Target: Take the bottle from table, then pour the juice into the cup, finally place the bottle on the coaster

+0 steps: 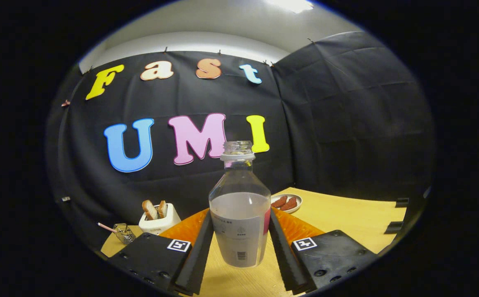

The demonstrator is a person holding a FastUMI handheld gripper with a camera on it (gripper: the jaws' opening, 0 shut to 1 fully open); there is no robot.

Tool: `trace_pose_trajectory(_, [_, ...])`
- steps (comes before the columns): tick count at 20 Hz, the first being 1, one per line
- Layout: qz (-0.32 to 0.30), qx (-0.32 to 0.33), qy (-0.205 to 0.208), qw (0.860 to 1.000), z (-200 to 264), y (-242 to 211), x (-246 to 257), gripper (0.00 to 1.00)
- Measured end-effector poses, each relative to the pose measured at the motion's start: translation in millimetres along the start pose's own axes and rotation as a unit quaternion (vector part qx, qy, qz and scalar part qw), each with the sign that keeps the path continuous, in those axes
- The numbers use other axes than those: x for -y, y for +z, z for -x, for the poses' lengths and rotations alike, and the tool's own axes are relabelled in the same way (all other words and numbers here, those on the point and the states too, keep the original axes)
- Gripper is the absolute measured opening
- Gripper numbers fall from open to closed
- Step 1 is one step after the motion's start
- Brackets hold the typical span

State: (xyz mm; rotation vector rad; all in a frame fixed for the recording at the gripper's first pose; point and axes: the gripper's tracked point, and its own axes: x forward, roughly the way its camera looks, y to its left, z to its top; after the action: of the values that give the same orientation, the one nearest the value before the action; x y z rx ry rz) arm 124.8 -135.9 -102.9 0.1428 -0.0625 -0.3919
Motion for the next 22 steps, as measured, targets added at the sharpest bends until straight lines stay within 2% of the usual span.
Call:
trace_pose_trajectory(2, [0.013,-0.002,0.034,0.999,-13.3,-10.7,-22.6,0.75])
trace_pose_trajectory(5, [0.037,0.025,0.059,0.997,-36.2,-19.5,-41.6,0.75])
trace_pose_trajectory(7, [0.054,0.043,0.043,0.997,-55.1,-25.2,-35.3,0.75])
trace_pose_trajectory(13, [0.089,0.015,-0.005,0.996,-105.3,-81.1,-20.9,0.75])
trace_pose_trajectory(18, [0.098,0.001,-0.004,0.995,-133.9,-119.7,-30.7,0.76])
trace_pose_trajectory(22, [0.100,-0.022,-0.012,0.995,-139.2,-142.3,-24.6,0.76])
